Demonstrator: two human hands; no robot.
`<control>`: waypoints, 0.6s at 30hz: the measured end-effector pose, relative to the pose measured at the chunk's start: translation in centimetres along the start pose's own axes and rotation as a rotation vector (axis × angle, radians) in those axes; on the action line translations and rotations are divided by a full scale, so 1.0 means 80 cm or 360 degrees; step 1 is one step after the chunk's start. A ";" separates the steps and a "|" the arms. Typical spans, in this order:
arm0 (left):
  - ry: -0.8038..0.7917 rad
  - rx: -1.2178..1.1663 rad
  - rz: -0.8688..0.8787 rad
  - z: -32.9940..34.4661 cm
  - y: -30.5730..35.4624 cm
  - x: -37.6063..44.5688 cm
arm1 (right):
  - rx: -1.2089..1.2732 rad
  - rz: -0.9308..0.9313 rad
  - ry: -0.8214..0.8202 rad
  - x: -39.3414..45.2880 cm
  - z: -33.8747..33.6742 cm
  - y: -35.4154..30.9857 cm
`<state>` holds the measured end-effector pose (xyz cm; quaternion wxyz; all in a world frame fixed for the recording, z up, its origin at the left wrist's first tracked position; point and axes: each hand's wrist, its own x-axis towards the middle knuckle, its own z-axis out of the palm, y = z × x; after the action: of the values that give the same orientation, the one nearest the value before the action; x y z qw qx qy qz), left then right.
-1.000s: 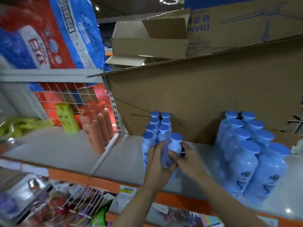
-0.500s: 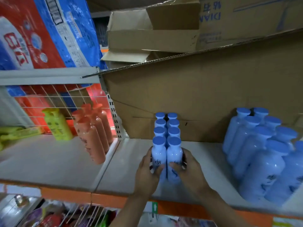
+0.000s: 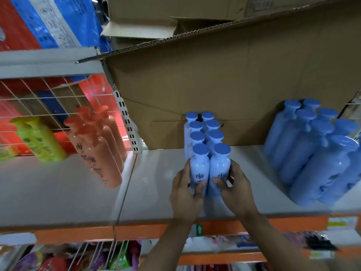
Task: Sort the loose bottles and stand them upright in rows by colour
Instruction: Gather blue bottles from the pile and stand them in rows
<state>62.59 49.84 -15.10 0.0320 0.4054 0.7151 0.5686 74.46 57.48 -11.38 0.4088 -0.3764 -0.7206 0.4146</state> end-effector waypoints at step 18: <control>-0.0411 0.0024 -0.0246 -0.031 0.016 0.014 | 0.0026 0.0120 -0.0227 0.012 -0.019 -0.025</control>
<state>61.26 48.58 -12.67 0.1645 0.4191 0.7384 0.5020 75.09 58.03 -8.84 0.3436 -0.3695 -0.7297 0.4615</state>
